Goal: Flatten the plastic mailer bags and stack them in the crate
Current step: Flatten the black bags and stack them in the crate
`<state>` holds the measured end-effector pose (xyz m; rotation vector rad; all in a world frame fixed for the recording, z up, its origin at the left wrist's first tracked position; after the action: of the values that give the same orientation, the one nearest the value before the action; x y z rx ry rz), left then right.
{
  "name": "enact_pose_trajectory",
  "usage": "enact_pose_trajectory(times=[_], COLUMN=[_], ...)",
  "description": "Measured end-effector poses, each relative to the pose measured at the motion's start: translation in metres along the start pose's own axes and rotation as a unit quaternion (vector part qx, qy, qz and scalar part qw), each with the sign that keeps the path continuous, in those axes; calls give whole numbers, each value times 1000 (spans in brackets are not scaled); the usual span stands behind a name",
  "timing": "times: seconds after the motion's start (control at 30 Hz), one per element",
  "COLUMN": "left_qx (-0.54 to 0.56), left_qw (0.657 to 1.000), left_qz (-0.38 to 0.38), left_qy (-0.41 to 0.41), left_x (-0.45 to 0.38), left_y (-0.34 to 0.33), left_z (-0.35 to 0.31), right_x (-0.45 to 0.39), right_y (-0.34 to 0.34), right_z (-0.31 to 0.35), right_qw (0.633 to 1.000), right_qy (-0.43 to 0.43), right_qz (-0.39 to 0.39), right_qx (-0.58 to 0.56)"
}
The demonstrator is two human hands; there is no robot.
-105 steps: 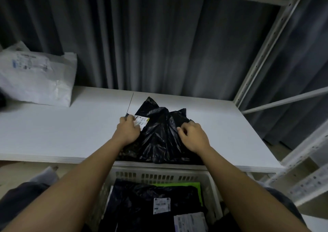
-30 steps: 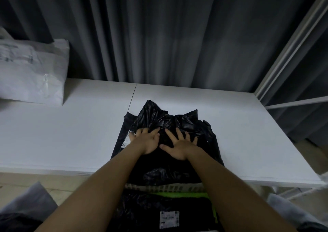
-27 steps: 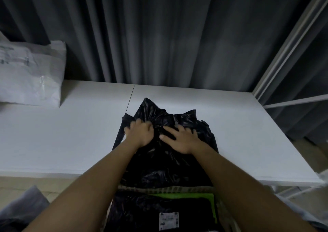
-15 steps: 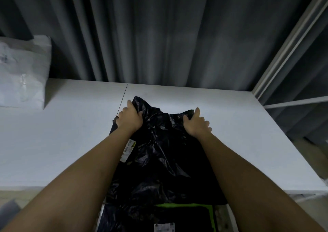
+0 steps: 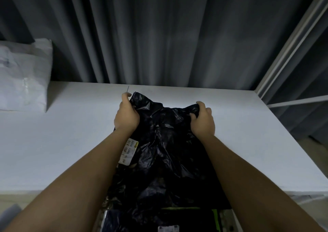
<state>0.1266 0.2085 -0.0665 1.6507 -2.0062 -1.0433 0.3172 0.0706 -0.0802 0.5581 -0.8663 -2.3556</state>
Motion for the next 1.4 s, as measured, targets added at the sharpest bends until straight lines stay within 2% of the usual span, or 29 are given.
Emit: enact_pose_trajectory(times=[0.27,0.43,0.57,0.7,0.83,0.93,1.1,1.2,1.27,1.3,1.4], left_qx=[35,106,96,97,66,20,-22,-106,-176,-184,-211], left_qw=[998,993,995,995,997,998,994,987,977,973,945], left_qz=[-56,-54,-23,-10,2,53,109,116,111,126,229], left_qy=[-23,-19,-4,-31,-37,-1,-16,-22,-40,-50,-98], left_x=[7,-3,-9,-13,-10,-9,-7,-7,-2,3,17], left_y=[54,64,58,43,29,19,8,2,-2,-4,-17], left_z=[-17,-16,-13,-5,-2,4,6,8,4,-1,-12], right_x=[8,-2,-12,-20,-23,-23,-24,-18,-11,-7,7], right_y=[44,54,48,35,25,17,11,6,1,-1,-19], right_z=[9,10,10,3,-3,-6,-11,-8,0,7,20], right_qw=[995,992,985,978,990,995,991,998,989,984,960], right_qy=[33,24,-1,-28,21,55,-4,4,96,133,156], right_qz=[-50,-93,-87,-64,-69,-64,-89,-63,-65,-42,160], right_qx=[-80,-81,-147,-196,-117,-46,-97,-2,90,114,168])
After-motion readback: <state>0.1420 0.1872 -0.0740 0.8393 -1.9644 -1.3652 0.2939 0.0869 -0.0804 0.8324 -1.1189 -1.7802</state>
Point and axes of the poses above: each hand's wrist, its own x-axis away from the middle knuckle, its own y-axis out of the back of the hand, z = x × y, the point moved 2 cm from there along -x, towards the middle knuckle, and after that the axes turned 4 degrees about -x, right-handed, at the moved point
